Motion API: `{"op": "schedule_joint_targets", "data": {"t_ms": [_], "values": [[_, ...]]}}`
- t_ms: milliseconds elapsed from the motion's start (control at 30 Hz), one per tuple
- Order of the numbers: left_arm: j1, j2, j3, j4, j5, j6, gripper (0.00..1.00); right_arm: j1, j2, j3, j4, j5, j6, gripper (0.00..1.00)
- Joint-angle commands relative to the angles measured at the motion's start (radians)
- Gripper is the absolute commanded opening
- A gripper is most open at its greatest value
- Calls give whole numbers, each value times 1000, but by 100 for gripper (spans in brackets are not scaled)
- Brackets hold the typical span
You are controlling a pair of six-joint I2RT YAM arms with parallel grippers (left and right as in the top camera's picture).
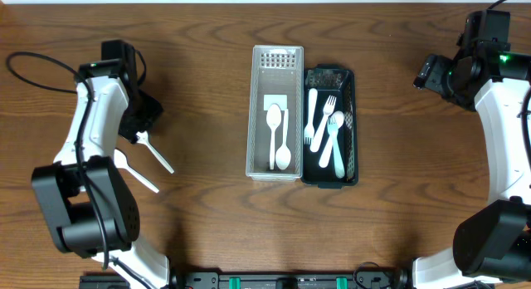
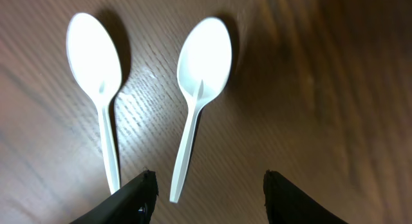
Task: Pack container
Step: 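Move the left gripper left and grasp a third white spoon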
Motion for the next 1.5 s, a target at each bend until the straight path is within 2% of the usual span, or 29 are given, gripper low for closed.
{"op": "schedule_joint_targets", "data": {"t_ms": [0,400,700,1467], "values": [[3,21,-39,19,8,40,56,-3,0,-5,0,11,-11,86],[68,22,-221,191,60,125,57,-3,0,-5,-4,11,-11,86],[69,23,-240,242,61,241,57,-3,0,-5,-5,11,-11,86],[68,26,-354,369,61,241,59,-3,0,-5,-4,10,-11,86]]}}
